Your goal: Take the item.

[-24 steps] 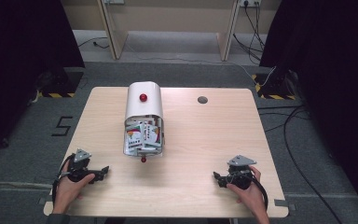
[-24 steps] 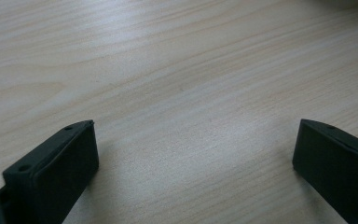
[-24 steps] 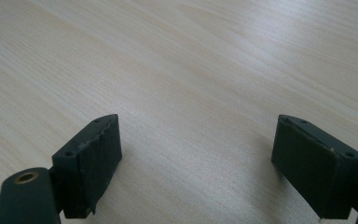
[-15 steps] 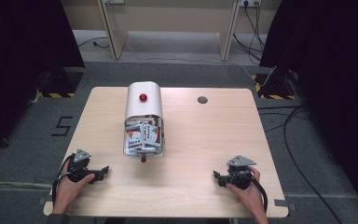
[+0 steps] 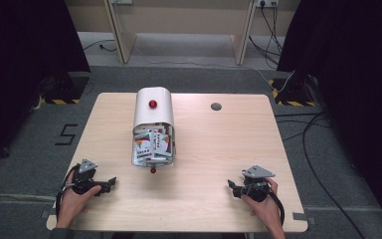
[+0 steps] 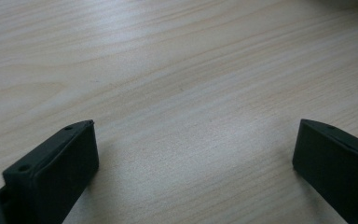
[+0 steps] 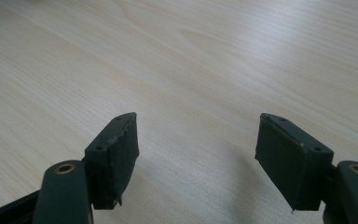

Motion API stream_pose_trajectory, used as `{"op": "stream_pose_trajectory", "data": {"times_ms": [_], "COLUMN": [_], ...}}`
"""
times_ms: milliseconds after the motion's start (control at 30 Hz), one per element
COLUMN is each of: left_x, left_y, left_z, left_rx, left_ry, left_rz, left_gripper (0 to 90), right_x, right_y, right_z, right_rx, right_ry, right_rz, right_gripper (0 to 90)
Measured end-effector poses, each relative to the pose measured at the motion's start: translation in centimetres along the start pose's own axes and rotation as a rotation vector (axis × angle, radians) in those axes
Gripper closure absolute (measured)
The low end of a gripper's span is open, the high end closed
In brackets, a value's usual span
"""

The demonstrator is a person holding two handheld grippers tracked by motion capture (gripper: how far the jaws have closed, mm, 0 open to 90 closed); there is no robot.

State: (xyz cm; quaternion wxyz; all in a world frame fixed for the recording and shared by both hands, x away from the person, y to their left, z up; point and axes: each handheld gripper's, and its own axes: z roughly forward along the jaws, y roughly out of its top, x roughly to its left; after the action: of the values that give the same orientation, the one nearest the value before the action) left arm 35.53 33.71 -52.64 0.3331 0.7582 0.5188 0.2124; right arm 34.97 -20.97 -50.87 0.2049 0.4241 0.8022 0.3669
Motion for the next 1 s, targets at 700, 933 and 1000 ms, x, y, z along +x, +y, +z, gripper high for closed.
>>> {"op": "stream_pose_trajectory", "data": {"times_ms": [700, 933, 1000], "left_x": [0.0, 0.0, 0.0], "left_y": [0.0, 0.0, 0.0], "left_z": [0.0, 0.0, 0.0], "left_rx": [0.0, 0.0, 0.0], "left_ry": [0.002, 0.001, 0.001], "left_rz": [-0.001, -0.001, -0.001], "left_gripper": [0.0, 0.0, 0.0], "right_x": [1.6, 2.9, 3.3], "right_y": [3.6, 5.4, 5.8], "right_z": [-2.2, -2.5, -2.5], "right_rx": [-0.116, -0.154, -0.159], "right_ry": [0.027, 0.055, 0.062], "right_rz": [-0.045, -0.086, -0.097], "right_gripper": [34.6, 35.2, 35.3]}}
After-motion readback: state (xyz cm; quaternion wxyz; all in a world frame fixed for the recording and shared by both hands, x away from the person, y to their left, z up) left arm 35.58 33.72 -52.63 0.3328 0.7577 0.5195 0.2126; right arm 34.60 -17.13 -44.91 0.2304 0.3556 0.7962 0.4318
